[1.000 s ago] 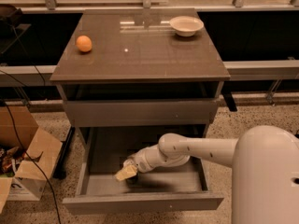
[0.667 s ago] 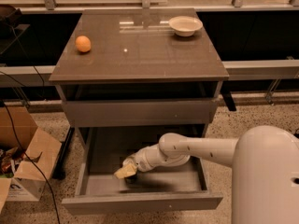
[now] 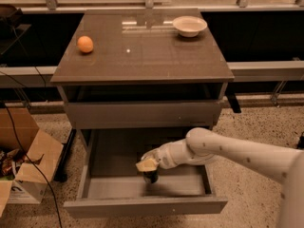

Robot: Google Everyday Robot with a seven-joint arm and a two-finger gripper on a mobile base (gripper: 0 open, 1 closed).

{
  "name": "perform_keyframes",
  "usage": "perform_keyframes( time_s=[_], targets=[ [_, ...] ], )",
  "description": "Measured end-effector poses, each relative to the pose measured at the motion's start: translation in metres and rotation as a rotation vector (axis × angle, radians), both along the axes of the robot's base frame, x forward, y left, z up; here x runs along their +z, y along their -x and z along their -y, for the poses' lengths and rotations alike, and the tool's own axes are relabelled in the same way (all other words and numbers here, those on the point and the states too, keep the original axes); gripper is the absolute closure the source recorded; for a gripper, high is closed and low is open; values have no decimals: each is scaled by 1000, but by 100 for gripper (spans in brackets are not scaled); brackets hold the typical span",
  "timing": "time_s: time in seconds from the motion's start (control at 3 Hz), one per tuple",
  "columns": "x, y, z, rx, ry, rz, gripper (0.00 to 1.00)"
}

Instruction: Pick green can from middle drawer and place on counter

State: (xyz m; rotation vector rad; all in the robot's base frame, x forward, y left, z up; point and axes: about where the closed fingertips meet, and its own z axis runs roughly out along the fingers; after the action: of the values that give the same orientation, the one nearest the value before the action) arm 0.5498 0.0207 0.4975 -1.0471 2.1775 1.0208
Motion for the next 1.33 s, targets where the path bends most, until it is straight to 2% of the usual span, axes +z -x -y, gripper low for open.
perform_keyframes(
  time_s=[0.33,0.67,1.0,1.33],
  targets=[
    [69,18,37,57,-32,31,100],
    [156,50,73,114,-78,97,100],
    [250,69,112,149,-63,200,100],
    [336,64,133,195,2,333,100]
  ],
)
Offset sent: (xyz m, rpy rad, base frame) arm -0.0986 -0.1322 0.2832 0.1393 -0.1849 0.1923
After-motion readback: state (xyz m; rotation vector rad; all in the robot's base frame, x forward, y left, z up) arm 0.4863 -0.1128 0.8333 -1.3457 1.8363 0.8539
